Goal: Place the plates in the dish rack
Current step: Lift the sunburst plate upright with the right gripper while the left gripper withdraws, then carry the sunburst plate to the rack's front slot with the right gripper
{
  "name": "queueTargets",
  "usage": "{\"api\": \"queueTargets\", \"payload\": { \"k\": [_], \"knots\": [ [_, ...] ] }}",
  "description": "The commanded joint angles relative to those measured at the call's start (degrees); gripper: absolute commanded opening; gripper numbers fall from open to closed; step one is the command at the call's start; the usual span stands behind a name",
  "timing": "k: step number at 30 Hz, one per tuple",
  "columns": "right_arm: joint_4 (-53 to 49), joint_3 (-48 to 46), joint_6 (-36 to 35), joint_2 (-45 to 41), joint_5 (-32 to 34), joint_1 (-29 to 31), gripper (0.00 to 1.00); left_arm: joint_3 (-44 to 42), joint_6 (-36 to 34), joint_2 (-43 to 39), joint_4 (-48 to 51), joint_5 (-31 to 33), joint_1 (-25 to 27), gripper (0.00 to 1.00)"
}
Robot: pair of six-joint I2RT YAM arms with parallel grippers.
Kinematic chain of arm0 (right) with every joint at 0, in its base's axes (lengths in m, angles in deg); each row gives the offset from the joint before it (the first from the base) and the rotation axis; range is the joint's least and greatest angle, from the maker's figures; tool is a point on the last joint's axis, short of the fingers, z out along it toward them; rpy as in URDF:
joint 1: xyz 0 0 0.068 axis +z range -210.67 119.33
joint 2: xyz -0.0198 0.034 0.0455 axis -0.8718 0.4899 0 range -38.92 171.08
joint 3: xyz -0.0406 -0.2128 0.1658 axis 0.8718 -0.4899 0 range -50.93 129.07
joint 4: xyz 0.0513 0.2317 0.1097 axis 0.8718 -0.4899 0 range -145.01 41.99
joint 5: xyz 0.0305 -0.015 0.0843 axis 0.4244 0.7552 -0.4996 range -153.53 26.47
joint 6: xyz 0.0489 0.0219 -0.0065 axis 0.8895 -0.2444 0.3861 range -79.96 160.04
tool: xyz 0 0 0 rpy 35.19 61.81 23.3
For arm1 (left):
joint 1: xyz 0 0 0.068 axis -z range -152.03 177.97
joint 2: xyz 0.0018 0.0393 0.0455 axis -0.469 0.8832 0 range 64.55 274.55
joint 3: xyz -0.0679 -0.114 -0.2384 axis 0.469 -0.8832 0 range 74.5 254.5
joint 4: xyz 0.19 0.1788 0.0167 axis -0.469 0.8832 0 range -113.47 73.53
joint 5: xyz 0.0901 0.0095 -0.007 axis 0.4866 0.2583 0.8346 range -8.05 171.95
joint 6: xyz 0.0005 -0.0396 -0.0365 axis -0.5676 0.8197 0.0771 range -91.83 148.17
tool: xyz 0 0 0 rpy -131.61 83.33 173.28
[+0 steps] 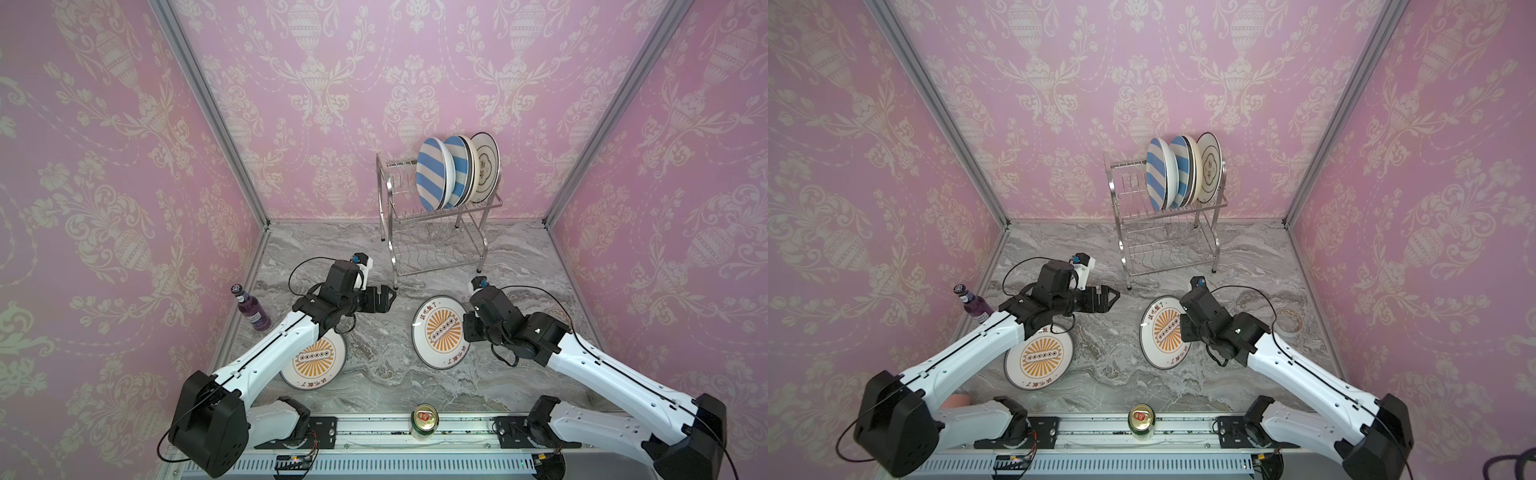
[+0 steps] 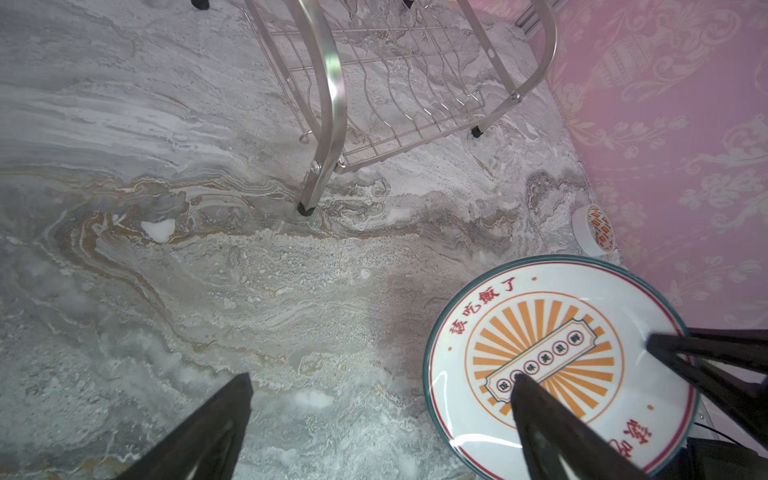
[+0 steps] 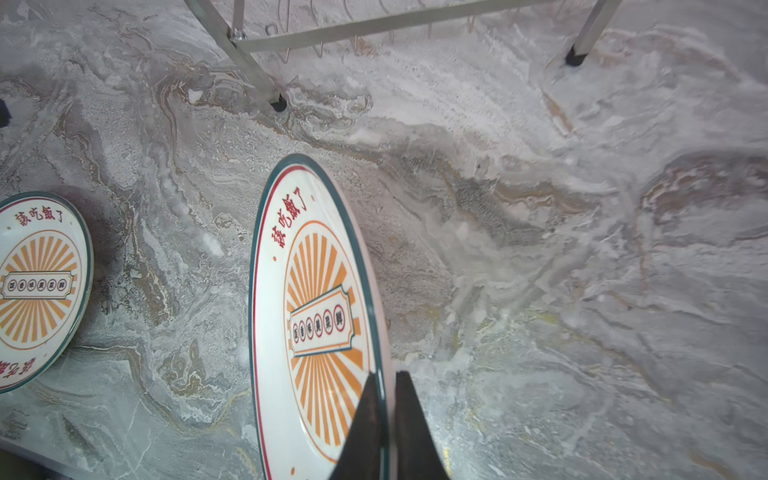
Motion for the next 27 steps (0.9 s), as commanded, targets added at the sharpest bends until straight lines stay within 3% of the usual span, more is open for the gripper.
{"api": "queueTargets", "payload": {
  "k": [1, 7, 16, 21, 27],
  "knots": [
    [-8.1, 7.7, -5.7, -1.2, 6.9, -0.5, 0.0, 2.7, -2.6, 1.6, -1.7, -0.1, -0.8, 0.99],
    [-14.2, 24.4, -13.6, 1.6, 14.0, -0.5, 0.0, 4.9, -1.7, 2.4, -3.1, -2.2, -3.5, 0.99],
    [-17.7, 50.4, -21.9, 10.8, 12.2, 0.3, 0.0, 7.9, -1.9, 1.5, -3.6, -5.5, -9.1, 0.99],
    [-14.6, 61.9, -25.0, 18.1, 13.3, 1.8, 0.0, 8.6, -2.3, 1.7, -3.5, -6.6, -10.9, 0.99],
    [-1.1, 67.6, -29.6, 25.3, 25.7, 4.0, 0.0, 8.5, -2.0, 1.5, -2.5, -7.8, -11.6, 0.99]
  ]
}}
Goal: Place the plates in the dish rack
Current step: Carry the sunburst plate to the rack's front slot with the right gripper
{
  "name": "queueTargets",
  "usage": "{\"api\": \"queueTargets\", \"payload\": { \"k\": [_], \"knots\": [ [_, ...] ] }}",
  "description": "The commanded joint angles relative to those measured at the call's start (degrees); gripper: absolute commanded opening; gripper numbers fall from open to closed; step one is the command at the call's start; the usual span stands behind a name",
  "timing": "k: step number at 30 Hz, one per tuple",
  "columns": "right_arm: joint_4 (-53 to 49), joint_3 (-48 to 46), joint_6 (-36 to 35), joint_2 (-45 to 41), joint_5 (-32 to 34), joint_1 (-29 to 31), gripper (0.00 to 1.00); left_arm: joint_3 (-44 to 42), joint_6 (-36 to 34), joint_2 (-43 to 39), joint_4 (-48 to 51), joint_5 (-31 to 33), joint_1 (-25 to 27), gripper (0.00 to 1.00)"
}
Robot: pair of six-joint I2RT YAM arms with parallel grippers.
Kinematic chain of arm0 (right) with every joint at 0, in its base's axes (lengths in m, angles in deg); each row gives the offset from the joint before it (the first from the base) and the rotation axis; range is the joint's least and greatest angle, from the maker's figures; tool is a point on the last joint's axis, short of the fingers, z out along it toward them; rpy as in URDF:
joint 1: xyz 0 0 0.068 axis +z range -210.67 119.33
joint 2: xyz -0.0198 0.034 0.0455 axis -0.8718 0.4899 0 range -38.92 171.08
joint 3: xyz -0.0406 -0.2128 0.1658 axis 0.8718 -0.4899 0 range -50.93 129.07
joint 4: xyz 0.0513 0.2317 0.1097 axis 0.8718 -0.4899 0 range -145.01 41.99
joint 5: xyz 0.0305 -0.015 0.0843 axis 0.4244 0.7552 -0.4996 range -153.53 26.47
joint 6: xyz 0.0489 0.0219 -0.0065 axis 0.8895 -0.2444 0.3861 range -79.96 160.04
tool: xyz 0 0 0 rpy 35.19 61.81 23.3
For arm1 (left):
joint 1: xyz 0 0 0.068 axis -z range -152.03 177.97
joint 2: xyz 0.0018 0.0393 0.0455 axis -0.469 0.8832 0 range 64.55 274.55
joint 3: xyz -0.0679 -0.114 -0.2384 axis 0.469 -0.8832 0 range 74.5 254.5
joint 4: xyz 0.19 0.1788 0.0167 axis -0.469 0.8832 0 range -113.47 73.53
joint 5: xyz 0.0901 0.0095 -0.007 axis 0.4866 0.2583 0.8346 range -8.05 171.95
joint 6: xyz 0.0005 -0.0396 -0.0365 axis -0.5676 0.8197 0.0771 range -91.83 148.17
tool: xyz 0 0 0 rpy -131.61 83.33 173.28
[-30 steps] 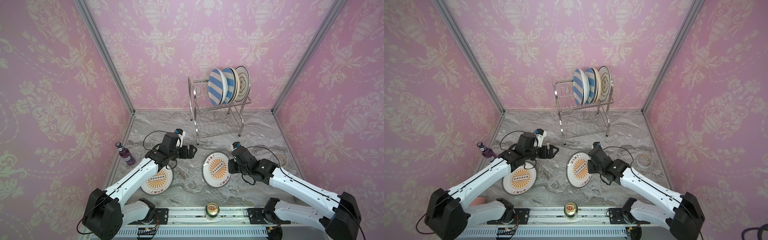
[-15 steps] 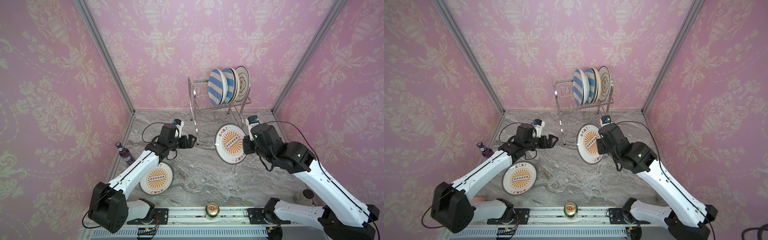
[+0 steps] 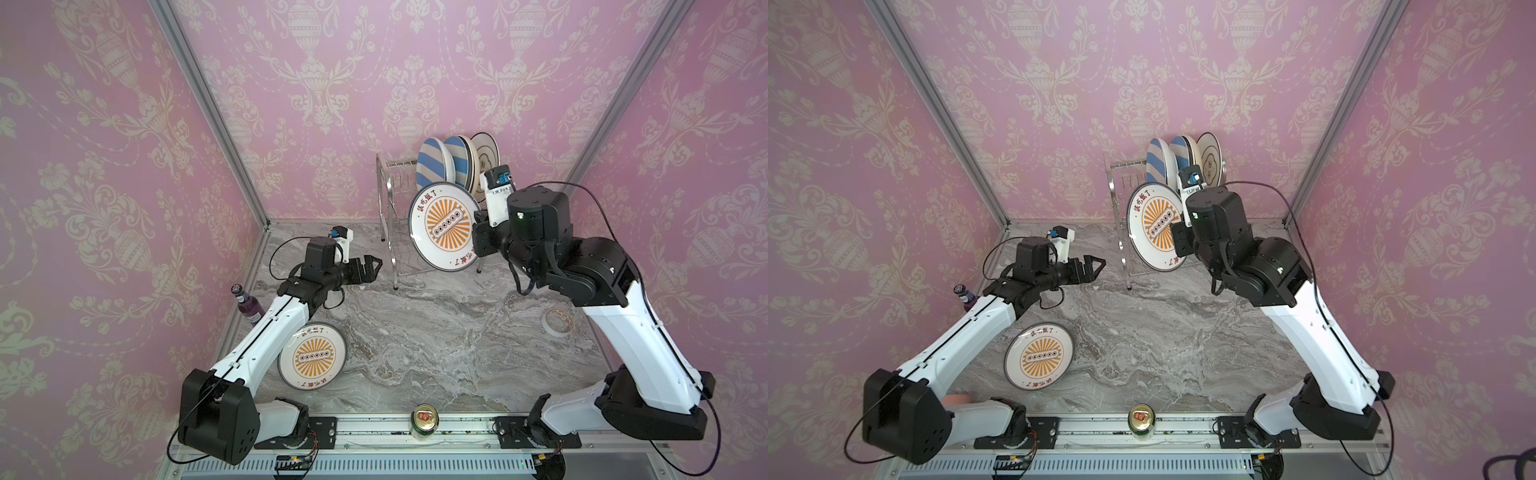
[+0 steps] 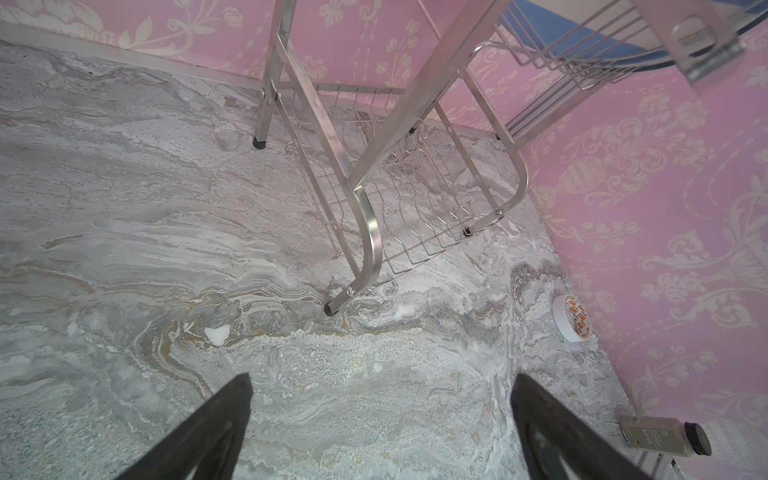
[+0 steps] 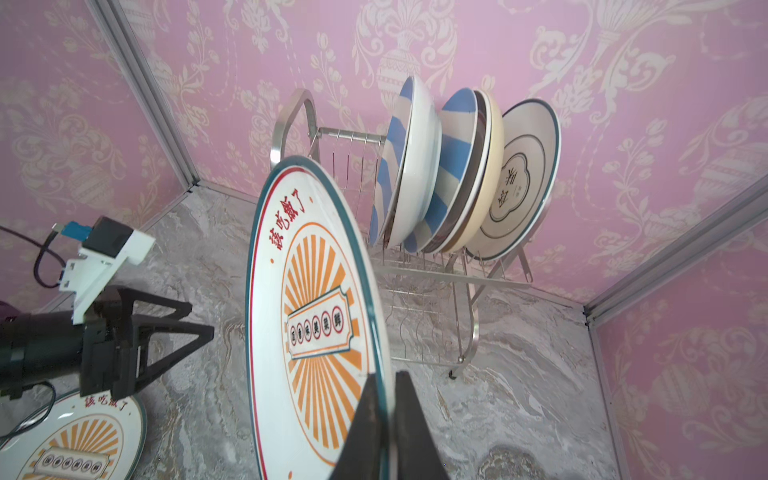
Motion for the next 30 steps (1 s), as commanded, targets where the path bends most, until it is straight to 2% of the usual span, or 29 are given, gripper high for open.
{"api": "queueTargets", "payload": {
  "k": [1, 5, 10, 18, 20, 25, 30],
  "knots": [
    [13.6, 1.7, -4.7, 2.2, 10.7, 1.3, 0.0, 1.4, -1.5, -0.9, 1.1, -2.0, -0.5, 0.99],
    [25.8, 0.5, -10.1, 4.8, 18.0, 2.6, 0.0, 0.0, 0.2, -2.3, 0.9, -3.1, -0.6, 0.99],
    [43.1, 0.9, -22.1, 10.1, 25.2, 4.2, 0.0, -3.1, 3.4, -2.7, -1.7, -5.5, -0.6, 0.99],
    [67.0, 3.8, -42.1, 20.3, 30.8, 4.3, 0.0, -5.3, 3.5, -3.4, -2.1, -5.9, -0.9, 0.99],
    [65.9, 7.3, -42.2, 23.2, 30.9, 3.8, 0.0, -5.2, 3.5, -3.3, -1.8, -6.1, -1.0, 0.99],
    [54.8, 16.9, -36.0, 29.9, 30.3, 1.1, 0.0, -5.8, 4.0, -3.6, -2.2, -5.9, -1.2, 0.99],
    [53.5, 18.1, -33.6, 31.7, 29.5, -0.7, 0.0, -6.1, 4.0, -3.4, -1.9, -5.8, -1.3, 0.99]
  ]
}}
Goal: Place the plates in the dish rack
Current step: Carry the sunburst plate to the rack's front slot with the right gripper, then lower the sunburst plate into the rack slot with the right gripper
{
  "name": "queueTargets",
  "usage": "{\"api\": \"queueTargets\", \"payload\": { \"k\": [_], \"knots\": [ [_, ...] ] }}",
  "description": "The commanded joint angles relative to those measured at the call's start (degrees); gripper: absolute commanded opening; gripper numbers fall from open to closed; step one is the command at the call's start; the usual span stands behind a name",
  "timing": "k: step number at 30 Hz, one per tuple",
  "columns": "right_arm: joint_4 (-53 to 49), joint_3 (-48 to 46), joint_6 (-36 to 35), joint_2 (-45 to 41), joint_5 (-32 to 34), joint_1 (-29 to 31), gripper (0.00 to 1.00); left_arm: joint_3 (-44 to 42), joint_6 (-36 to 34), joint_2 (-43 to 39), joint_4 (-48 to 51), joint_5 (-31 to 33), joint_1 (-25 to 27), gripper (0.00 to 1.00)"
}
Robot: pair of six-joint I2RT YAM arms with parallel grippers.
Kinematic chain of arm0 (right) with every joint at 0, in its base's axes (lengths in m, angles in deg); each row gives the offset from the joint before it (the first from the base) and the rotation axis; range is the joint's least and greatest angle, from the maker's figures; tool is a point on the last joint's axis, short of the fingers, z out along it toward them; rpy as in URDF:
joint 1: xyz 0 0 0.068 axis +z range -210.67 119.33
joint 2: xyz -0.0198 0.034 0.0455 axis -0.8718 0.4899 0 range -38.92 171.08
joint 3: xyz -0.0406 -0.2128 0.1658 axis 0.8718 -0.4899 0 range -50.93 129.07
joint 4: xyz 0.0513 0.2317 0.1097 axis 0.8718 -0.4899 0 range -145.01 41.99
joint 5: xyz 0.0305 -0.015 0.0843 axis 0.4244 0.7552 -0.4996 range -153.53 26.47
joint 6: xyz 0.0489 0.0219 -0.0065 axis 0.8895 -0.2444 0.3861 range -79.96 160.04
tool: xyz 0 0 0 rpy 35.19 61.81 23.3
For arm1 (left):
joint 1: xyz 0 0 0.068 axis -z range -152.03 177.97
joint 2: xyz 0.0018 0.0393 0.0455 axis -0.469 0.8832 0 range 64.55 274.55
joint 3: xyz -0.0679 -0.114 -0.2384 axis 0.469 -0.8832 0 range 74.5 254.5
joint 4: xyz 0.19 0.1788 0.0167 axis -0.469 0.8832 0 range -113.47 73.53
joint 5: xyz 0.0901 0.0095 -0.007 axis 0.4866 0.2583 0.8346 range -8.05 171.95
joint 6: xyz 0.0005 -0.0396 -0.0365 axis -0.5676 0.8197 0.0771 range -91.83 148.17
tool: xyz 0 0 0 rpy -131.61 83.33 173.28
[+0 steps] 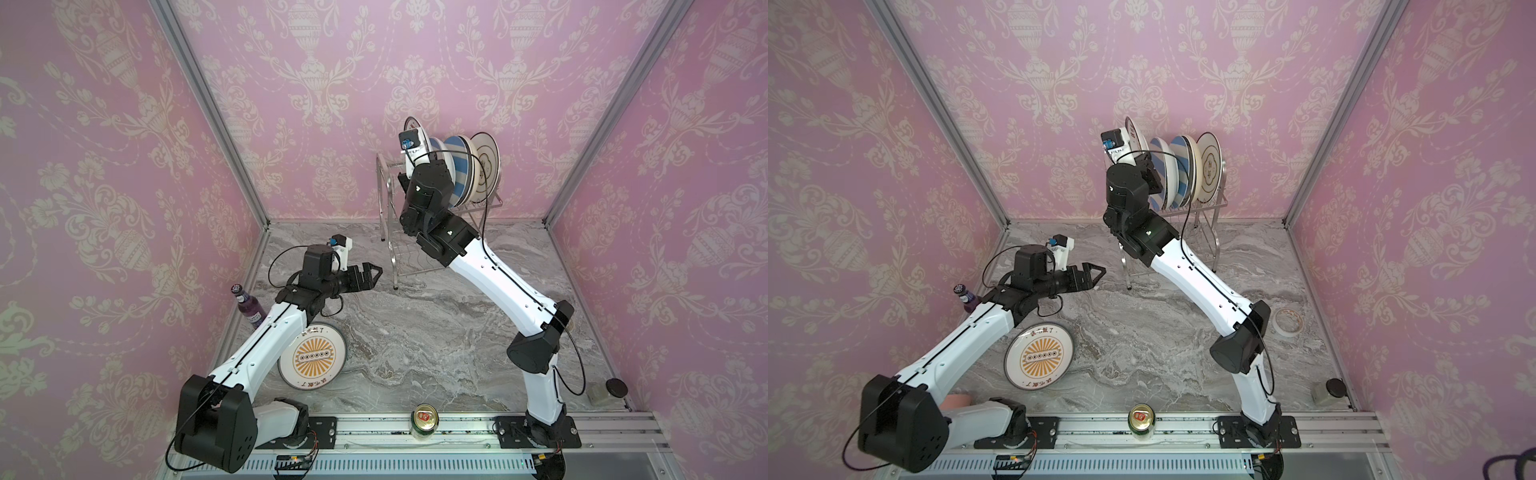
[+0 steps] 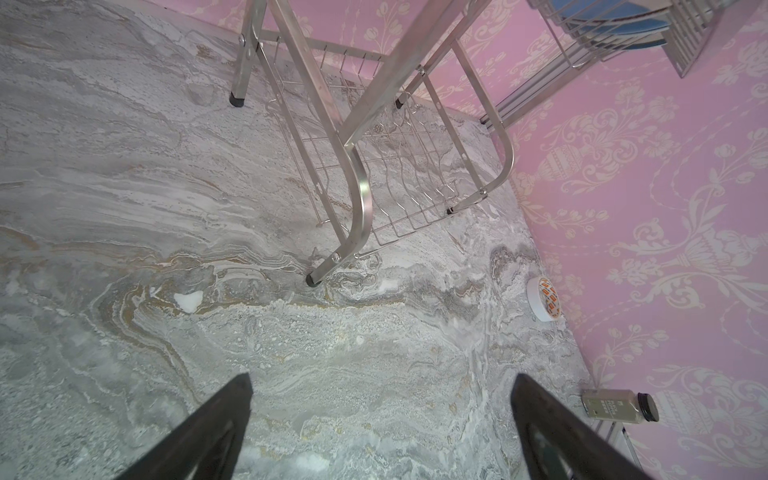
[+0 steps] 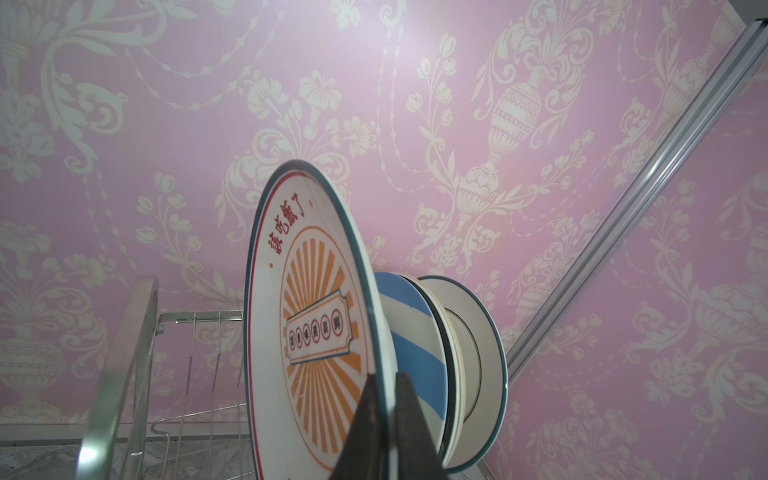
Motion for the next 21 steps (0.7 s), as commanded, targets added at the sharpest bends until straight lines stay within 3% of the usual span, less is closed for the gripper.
{"api": "queueTargets", "payload": {
  "k": [1, 12, 21],
  "knots": [
    [1.1, 3.2, 3.6, -0.5, 0.6, -1.0, 0.0, -0.9, 0.9, -1.0, 0.0, -1.4, -0.5, 0.99],
    [-3.3, 4.8, 9.1, 2.7, -0.8, -2.8, 0.0, -1.2, 0.7, -0.5, 0.1, -1.9, -1.4, 0.99],
    [-2.2, 10.6, 5.3, 8.4, 1.8, -2.8, 0.0, -6.6, 7.2, -1.3, -7.1, -5.2, -1.5, 0.99]
  ]
}}
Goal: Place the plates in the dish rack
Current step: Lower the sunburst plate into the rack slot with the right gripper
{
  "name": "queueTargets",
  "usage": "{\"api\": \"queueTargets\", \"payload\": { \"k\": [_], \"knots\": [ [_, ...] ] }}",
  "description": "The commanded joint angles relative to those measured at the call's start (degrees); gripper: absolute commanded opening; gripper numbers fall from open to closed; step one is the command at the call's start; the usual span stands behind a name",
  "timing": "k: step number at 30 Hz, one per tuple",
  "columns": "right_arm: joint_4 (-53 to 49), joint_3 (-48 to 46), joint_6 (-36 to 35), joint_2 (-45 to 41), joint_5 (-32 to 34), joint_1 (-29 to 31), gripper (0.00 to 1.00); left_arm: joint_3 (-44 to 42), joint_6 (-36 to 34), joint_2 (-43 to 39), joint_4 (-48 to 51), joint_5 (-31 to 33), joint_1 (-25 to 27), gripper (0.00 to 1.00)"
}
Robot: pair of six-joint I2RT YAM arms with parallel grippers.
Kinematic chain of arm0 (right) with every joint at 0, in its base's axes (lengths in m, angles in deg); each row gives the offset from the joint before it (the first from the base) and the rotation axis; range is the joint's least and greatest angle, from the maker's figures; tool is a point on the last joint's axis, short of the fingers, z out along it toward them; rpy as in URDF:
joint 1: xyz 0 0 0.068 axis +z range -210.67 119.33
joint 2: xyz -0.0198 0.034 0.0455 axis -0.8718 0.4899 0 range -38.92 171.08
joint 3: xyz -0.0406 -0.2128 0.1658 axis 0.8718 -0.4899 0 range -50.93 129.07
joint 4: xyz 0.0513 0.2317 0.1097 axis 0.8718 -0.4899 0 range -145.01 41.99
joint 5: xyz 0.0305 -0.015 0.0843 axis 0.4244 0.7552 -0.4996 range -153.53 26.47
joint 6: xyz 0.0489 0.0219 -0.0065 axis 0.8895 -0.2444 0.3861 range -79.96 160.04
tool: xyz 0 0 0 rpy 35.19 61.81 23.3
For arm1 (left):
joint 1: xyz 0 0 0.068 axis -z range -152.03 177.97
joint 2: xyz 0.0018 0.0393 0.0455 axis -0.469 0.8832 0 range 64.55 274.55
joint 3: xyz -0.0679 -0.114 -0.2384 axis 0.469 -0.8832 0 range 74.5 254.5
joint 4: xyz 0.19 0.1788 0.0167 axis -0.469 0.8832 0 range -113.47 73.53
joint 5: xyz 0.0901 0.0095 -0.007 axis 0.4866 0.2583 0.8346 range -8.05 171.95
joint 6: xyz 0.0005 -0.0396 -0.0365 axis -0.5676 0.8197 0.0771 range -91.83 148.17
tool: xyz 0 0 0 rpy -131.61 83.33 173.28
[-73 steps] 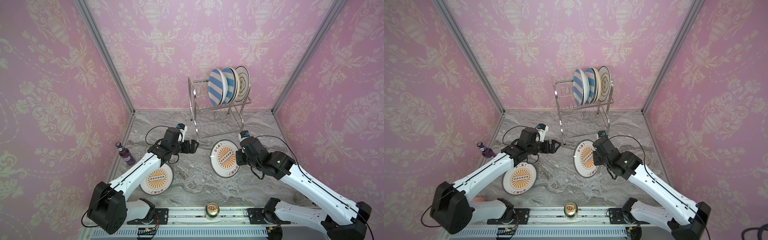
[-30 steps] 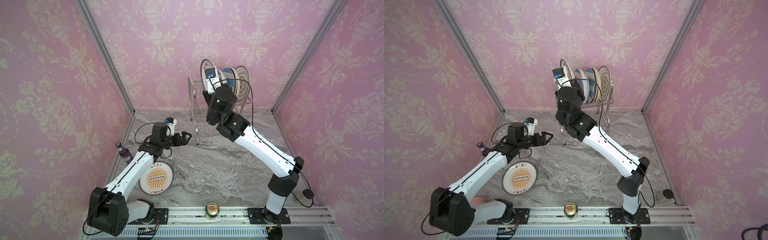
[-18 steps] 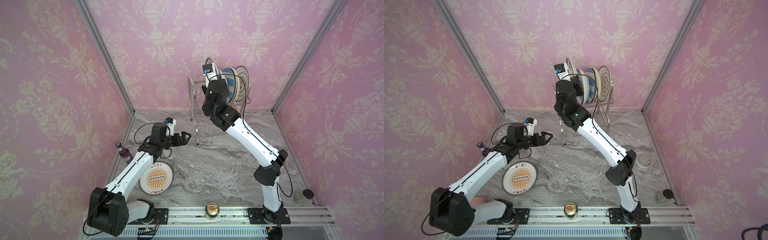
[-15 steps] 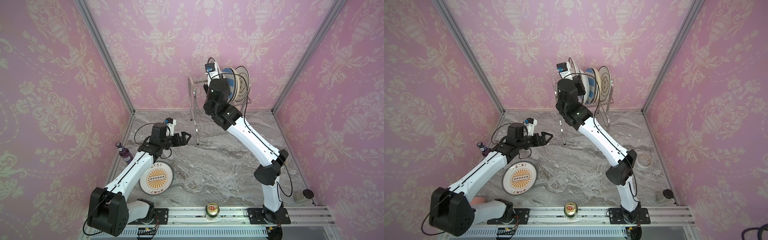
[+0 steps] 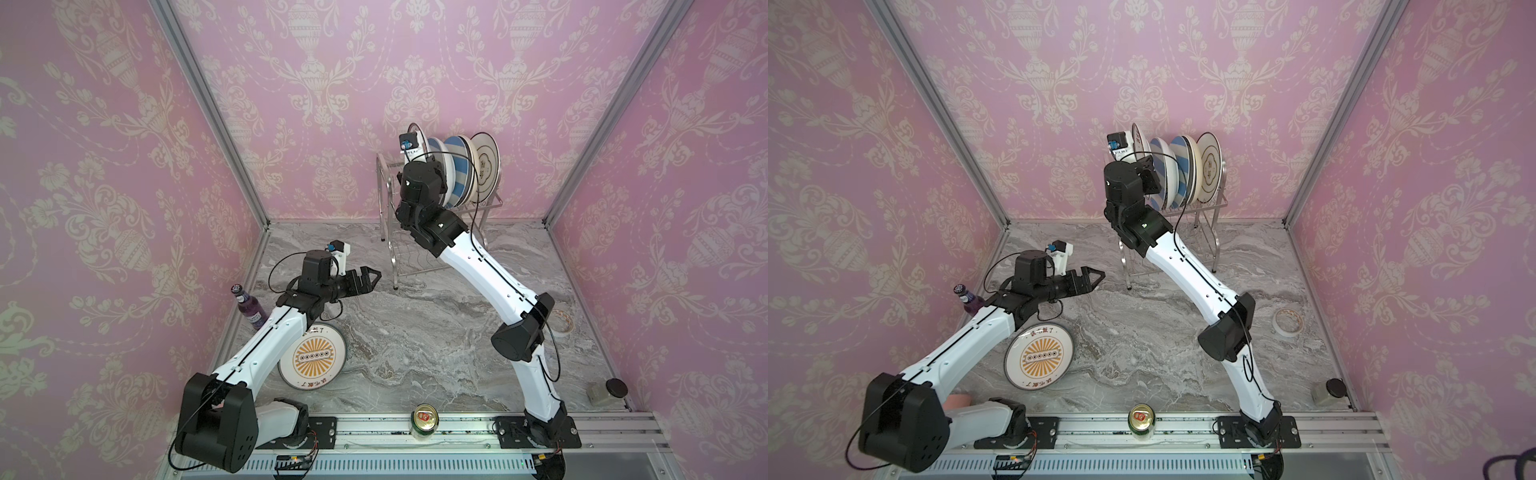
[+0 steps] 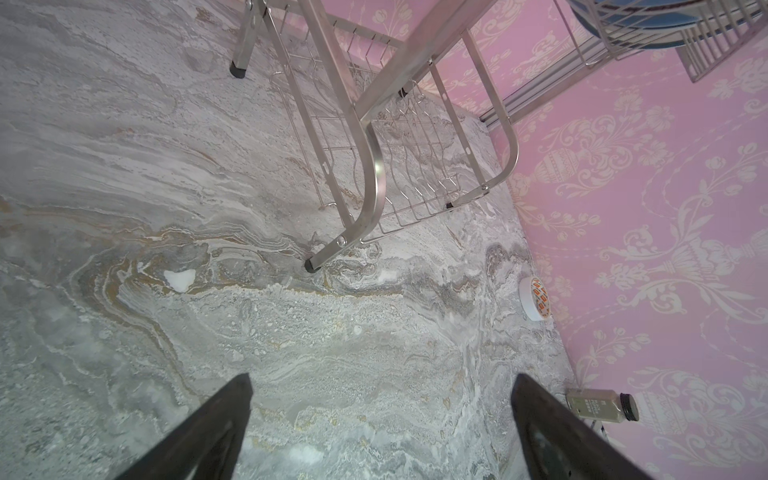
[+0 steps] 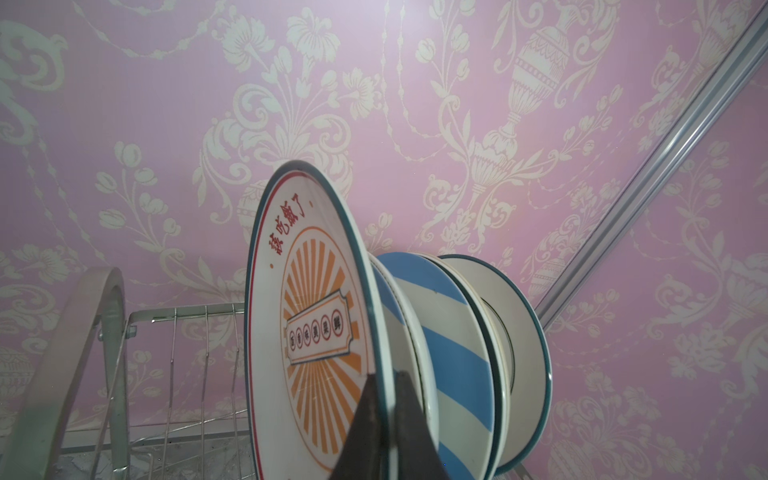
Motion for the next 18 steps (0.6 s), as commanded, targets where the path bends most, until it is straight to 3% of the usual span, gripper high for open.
{"api": "queueTargets", "payload": {
  "k": [1, 14, 18],
  "knots": [
    [2.4, 2.9, 0.2, -0.1, 1.3, -0.4, 0.0, -1.6, 3.0, -1.3, -2.8, -2.6, -0.4, 0.99],
    [-0.7, 2.6, 4.6, 1.4, 0.9, -2.6, 0.0, 0.2, -1.2, -2.3, 1.6, -0.7, -0.5, 0.99],
    [0.6, 2.7, 3.0, 2.3, 1.3, -2.7, 0.0, 0.4, -1.4, -2.2, 1.8, -0.5, -0.4, 0.99]
  ]
}}
